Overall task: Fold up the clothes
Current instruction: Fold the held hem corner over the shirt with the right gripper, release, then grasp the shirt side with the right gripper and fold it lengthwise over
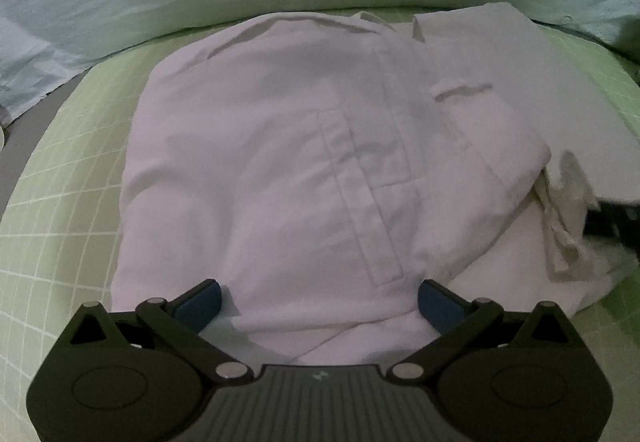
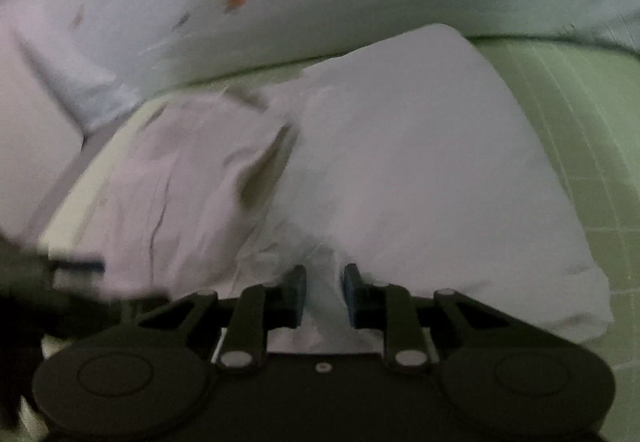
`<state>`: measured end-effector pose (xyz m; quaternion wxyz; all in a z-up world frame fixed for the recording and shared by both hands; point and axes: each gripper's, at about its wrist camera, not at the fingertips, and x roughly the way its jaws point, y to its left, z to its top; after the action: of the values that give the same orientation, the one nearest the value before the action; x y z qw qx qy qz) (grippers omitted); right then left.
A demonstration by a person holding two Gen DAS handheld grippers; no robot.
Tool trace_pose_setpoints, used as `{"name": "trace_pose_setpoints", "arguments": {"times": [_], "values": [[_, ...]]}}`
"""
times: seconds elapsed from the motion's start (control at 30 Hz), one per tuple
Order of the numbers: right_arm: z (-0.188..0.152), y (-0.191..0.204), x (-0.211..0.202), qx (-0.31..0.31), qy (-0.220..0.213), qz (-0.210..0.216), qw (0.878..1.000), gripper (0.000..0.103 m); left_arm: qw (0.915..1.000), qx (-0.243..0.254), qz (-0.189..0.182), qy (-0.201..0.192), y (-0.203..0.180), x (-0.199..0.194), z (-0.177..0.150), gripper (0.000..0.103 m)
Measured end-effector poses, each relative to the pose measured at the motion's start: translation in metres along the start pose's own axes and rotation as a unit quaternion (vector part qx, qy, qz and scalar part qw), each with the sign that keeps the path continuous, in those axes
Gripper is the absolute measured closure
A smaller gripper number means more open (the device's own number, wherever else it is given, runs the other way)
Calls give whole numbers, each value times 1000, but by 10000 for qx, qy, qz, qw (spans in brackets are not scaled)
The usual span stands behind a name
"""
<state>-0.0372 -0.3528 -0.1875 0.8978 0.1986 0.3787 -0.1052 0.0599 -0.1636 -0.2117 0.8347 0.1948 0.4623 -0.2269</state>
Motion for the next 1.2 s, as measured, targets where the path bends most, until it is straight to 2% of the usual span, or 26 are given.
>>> {"name": "trace_pose_setpoints", "arguments": {"times": [0.17,0.23,0.27,0.3,0.4,0.5,0.63,0.73,0.97,1.13,1.17,1.2], "values": [[-15,1,-24,-410,118,-43,9991,80,10000,-31,36,-11,-2,0,1,0],[-13,-5,-36,-283,-50,-134,9995,77,10000,-46,52,-25,-4,-1,0,0],[-11,-9,-42,-200,-193,-221,9994,70,10000,-55,59,-30,-4,-1,0,0],[-8,-13,-47,-117,-336,-308,9989,58,10000,-61,64,-34,-3,-2,0,0],[-1,-29,-63,145,-762,-626,9950,37,9999,-74,68,-44,-4,-1,0,0],[4,-51,-60,374,-800,-1033,9907,25,9999,-87,70,-46,-3,-1,0,0],[11,-77,-40,629,-520,-1277,9885,25,9999,-92,49,-43,-1,-1,1,0],[16,-96,-26,936,-412,-1048,9892,25,9999,-116,30,-27,0,-1,1,0],[33,-122,5,1694,-501,-348,9837,26,9999,-129,-40,46,4,2,4,0],[48,-129,20,1861,-580,-72,9808,26,9998,-149,-50,76,5,3,6,0],[48,-129,21,1833,-586,-68,9813,29,9998,-161,-45,79,5,3,6,0],[48,-128,21,1804,-593,-65,9818,39,9998,-174,-39,82,5,3,6,0]]}}
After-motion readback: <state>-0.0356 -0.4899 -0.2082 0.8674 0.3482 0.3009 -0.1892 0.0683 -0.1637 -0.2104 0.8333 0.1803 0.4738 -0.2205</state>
